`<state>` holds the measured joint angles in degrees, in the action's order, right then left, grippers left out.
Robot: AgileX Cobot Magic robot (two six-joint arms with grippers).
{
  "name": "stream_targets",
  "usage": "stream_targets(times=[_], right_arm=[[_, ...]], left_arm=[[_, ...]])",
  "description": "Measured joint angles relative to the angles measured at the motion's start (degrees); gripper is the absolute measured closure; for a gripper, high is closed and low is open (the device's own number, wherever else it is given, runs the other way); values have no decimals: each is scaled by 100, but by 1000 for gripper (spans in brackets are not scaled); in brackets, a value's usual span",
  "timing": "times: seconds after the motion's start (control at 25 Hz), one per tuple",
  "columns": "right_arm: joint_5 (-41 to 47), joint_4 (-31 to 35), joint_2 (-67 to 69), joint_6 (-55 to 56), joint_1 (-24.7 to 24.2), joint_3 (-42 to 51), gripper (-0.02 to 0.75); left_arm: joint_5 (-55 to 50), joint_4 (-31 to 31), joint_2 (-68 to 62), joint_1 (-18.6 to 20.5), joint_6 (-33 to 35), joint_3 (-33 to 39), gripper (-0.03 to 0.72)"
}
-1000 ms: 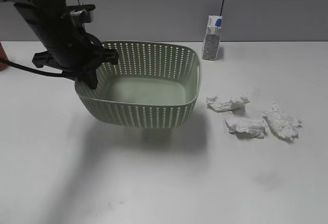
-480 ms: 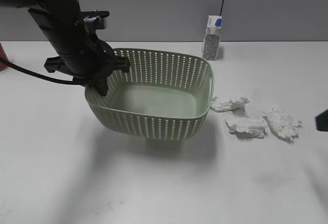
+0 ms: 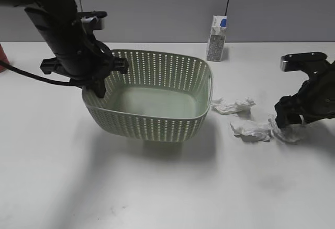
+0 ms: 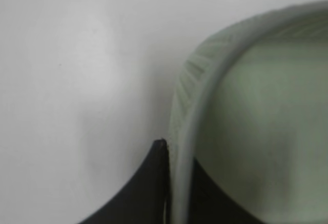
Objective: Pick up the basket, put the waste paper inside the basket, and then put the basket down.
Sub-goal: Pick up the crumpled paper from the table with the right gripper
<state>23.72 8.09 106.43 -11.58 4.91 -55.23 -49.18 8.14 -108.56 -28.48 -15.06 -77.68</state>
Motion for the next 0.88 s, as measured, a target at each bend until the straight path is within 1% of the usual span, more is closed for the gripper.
stream_targets(times=[0.08,0.16,0.2,0.24,0.28,0.32,0.36,0.4,0.44,0.52,0.64,0.72,0.76,0.84,0.88], right_arm=[[-121,-37,249,-11,0,-53,181],[-139,-58,399,-77,0,-59,227],[-141,-52,418,-92,0,-88,285],[-154,-32,425,-97,0,-95,372],[-153,-9,425,-97,0,-95,490],[-153,27,406,-102,0,-95,588],[-115,100,356,-112,7,-95,663],[-66,177,229,-173,22,-89,701],[-19,274,12,-305,78,-84,713],[-2,606,-580,-657,364,-97,715],[-15,1100,-1586,-1050,1243,-259,715],[-141,1254,-2024,-1132,1995,-435,715],[-214,1295,-2088,-1144,2342,-535,715],[-341,1357,-1978,-1144,2819,-660,711],[-341,1427,-1804,-1144,2978,-710,692]], left_arm=[[-7,-6,0,0,-6,0,685],[-13,-6,0,0,-6,0,685],[-13,-6,0,0,-6,0,685],[-13,-6,0,0,-6,0,685],[-13,-6,0,0,-6,0,685],[-13,-10,0,0,-6,0,685],[-13,-10,0,0,-6,0,685],[-18,-18,0,0,-6,0,685],[-18,-25,0,0,-6,0,685],[-25,-25,0,0,-6,0,685],[-52,-45,-11,0,-11,0,685],[-64,-75,-11,0,-11,0,685],[-64,-82,-11,0,-11,0,685],[-64,-88,-18,0,-11,0,685],[-69,-88,-18,0,-11,0,685]])
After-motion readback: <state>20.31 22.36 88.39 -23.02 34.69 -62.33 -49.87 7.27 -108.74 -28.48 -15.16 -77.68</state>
